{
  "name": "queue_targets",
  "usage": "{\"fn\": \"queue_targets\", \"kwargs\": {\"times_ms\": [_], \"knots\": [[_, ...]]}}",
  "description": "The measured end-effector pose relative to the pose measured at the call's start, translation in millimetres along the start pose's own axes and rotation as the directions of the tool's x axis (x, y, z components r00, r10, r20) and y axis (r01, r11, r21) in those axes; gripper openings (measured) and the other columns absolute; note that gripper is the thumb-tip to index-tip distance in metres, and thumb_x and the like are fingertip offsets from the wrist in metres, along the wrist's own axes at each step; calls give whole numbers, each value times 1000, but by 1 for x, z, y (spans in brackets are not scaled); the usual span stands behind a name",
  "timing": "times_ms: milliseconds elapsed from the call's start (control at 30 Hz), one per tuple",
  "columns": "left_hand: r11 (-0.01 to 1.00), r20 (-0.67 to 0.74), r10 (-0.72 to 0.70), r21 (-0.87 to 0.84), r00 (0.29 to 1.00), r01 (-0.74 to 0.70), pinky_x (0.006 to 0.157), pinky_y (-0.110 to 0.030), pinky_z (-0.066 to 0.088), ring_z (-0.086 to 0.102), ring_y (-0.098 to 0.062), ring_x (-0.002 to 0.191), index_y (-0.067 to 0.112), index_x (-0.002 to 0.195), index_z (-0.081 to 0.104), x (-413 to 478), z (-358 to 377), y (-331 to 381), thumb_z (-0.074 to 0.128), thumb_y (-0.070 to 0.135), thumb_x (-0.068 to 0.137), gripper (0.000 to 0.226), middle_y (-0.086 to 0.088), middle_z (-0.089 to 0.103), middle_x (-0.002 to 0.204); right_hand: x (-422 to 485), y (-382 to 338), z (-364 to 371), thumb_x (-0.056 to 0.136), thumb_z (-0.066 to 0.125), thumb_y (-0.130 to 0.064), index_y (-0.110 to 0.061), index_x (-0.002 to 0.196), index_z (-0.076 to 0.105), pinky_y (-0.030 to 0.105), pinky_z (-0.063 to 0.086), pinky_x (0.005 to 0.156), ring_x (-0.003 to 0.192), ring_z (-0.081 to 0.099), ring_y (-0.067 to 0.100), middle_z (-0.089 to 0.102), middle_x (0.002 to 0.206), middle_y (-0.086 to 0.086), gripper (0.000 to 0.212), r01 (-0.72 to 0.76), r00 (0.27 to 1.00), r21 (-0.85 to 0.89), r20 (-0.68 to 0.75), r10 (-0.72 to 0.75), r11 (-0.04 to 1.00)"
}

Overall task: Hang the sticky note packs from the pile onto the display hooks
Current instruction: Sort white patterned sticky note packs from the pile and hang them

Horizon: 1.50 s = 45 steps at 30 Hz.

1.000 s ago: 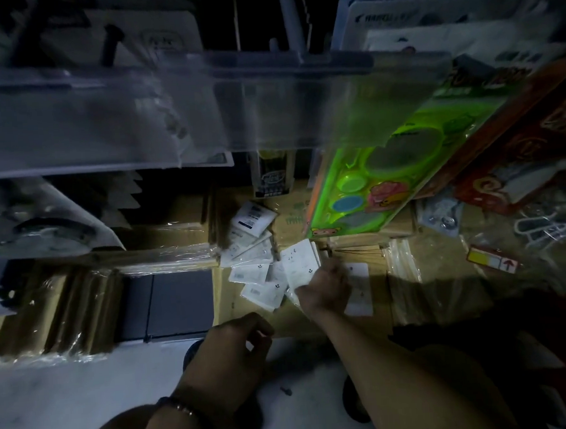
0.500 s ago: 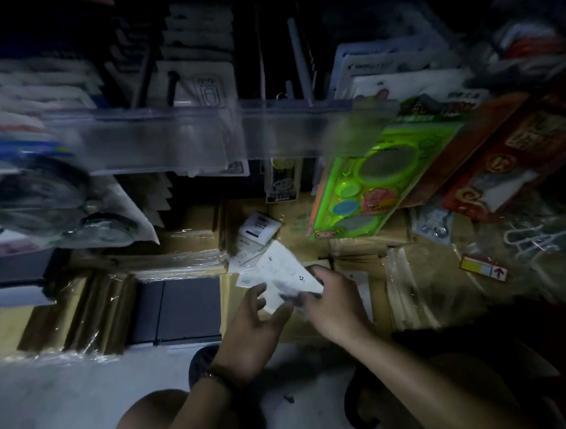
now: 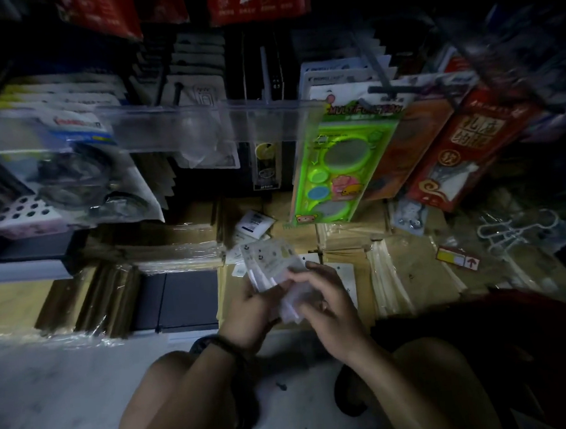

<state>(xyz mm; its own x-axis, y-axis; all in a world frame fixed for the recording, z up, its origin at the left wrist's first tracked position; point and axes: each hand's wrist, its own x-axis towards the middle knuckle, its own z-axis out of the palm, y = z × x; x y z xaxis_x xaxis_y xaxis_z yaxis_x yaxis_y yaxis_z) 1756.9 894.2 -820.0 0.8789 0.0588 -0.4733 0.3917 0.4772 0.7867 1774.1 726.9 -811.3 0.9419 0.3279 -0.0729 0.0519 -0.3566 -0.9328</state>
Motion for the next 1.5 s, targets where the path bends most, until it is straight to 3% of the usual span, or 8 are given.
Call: {"fn": "queue_targets", "kwargs": {"times_ms": [100,300,467,933,1033,1167,1300,1500], "knots": [[1000,18,3,23,1000,-4,100,-61,59,68,-49,123,-3,139,62,-8,3,3,77,3,91,51,-27,72,131,1,1,-9,89,79,-9,-39,130,71,37,59,98,120,69,7,69,134,-12,51,-72,996,109,-48,78,991],[1000,82,-20,24,996,18,105,-62,55,68,-45,125,1,142,60,-28,2,12,74,4,94,50,-25,69,137,-6,-9,-16,82,86,5,-33,135,64,31,64,75,95,79,24,80,102,9,69,-195,948,401,-155,276,895],[998,136,-45,60,990,37,91,-47,65,72,-38,122,7,142,62,-56,14,30,68,4,99,43,-18,73,134,-19,-41,-42,81,86,6,-32,136,61,27,61,68,87,80,21,82,98,5,72,-134,967,375,-153,204,917],[897,131,391,166,911,-409,85,-59,64,76,-40,112,11,134,68,-156,76,147,81,14,92,44,-15,77,127,-63,-190,-111,95,72,4,-48,138,68,60,59,98,124,69,31,67,145,-12,68,233,946,280,-288,-150,931],[847,170,486,150,857,-510,78,-52,66,77,-40,107,14,131,70,-181,96,189,71,17,95,36,-14,78,124,-67,-240,-127,96,71,6,-44,137,70,45,60,105,133,66,19,69,142,-11,64,364,910,284,-313,-273,887],[702,178,670,167,721,-693,82,-29,65,76,-23,115,15,129,72,-212,132,242,68,17,97,32,-3,79,125,-73,-300,-153,96,73,4,-36,139,70,54,62,94,110,76,24,79,116,-20,59,456,864,234,-346,-365,859],[607,184,746,209,640,-767,92,-51,64,77,-28,112,18,124,73,-233,157,289,77,20,86,38,-5,80,121,-74,-353,-175,93,74,9,-28,138,69,25,61,90,109,76,8,78,122,-15,58,540,814,210,-376,-442,815],[549,252,764,228,593,-804,91,-50,64,77,-31,112,13,132,67,-252,181,361,71,4,97,37,-8,79,123,-57,-416,-206,93,75,9,-34,134,70,18,56,97,120,70,1,73,132,-18,60,645,738,156,-384,-556,748]]}}
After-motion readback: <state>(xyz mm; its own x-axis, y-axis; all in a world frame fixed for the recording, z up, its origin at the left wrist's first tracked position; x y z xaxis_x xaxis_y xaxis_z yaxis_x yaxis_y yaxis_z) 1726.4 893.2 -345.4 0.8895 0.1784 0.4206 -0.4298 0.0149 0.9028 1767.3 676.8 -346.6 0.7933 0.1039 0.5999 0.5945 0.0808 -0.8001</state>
